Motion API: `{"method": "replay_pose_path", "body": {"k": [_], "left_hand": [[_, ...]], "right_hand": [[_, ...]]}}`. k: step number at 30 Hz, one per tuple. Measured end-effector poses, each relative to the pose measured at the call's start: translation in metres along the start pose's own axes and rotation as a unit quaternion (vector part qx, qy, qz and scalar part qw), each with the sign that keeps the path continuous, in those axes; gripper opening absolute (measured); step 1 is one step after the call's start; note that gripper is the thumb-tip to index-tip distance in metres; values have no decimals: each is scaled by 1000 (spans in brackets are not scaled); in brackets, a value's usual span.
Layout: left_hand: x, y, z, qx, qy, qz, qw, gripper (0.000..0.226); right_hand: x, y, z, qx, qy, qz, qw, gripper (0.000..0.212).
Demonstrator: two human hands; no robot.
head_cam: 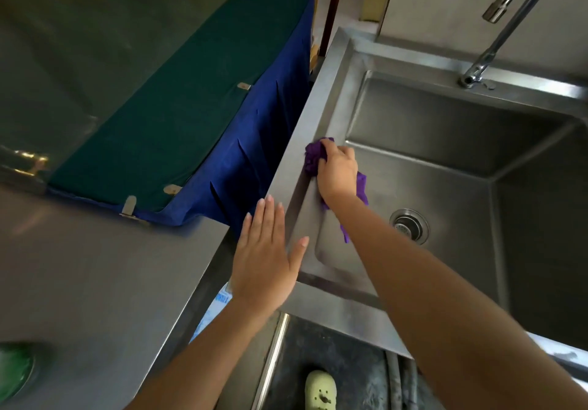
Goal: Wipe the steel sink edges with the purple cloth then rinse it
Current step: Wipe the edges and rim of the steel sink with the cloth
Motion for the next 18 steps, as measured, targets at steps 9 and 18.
{"method": "replay_pose_path", "body": {"k": [9,18], "left_hand": [[-1,6,-2,-26,-5,-4,1000,73],[-1,3,0,-34,-2,-20,999,73]], "right_hand": [[-47,0,10,-18,-7,-21,1000,45],[78,2,-13,-82,-150,-147,974,49]]}}
Point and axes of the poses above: each hand's wrist, its own x-axis away from the middle knuckle, its own y-axis out of the palm, z = x × y, the point moved 10 cm from there along -x, towards the middle knuckle, and after that the axes turned 6 degrees about -y, right-handed, at the moved point
